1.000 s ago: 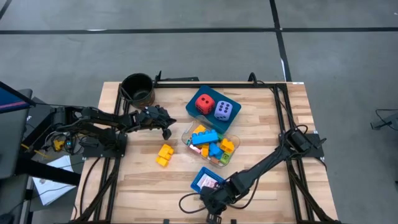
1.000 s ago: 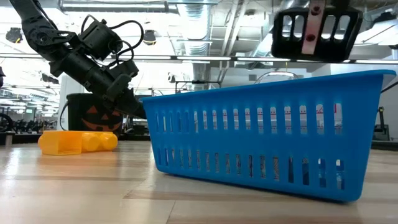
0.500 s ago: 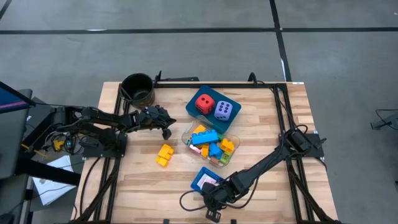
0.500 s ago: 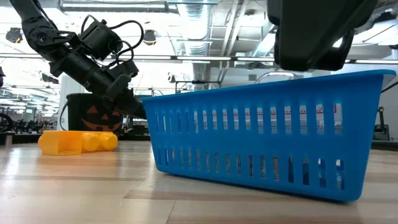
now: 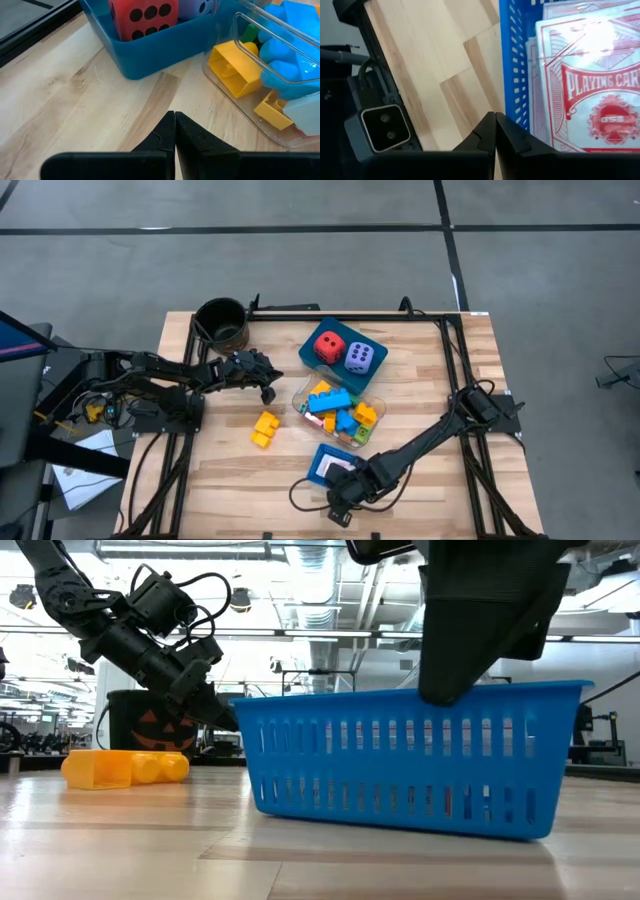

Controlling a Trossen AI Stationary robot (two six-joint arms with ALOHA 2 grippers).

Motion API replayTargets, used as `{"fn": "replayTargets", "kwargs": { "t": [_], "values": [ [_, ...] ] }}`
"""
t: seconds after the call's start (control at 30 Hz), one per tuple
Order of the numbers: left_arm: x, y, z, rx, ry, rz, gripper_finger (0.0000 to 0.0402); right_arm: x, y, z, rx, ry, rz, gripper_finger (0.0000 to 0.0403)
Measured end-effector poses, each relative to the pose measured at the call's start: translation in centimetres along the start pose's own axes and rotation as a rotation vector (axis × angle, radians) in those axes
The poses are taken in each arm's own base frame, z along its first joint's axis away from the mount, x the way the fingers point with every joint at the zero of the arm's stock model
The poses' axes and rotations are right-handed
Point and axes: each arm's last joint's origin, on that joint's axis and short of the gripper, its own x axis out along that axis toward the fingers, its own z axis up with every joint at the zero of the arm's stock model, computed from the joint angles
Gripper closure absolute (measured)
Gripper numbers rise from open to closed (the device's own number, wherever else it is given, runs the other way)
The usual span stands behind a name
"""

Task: Pick & Place Toys
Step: Adjust the blue bin

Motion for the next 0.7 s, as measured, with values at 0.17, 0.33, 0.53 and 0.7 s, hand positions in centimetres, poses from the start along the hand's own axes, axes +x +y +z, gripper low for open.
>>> {"fn": "replayTargets", "kwargs": {
  "t": [0.17, 0.33, 0.53, 0.7],
  "values": [
    [0.0, 0.0, 0.0, 0.000, 0.000, 0.000, 0.0402, 0.0, -0.1, 0.2, 0.026, -0.013, -0.008, 0.0403],
    [0.0, 0.0, 0.0, 0.000, 0.000, 0.000, 0.0402, 0.0, 0.4, 0.6, 0.041, -0.052, 0.054, 0.0403],
    [0.0, 0.0, 0.0, 0.000, 0.000, 0.000, 0.0402, 0.0, 0.5, 0.8, 0.057, -0.086, 0.058, 0.0403],
    [0.0, 0.0, 0.0, 0.000, 0.000, 0.000, 0.0402, 0.0, 0.0, 1.1, 0.101, -0.107, 0.006, 0.0403]
  ]
}}
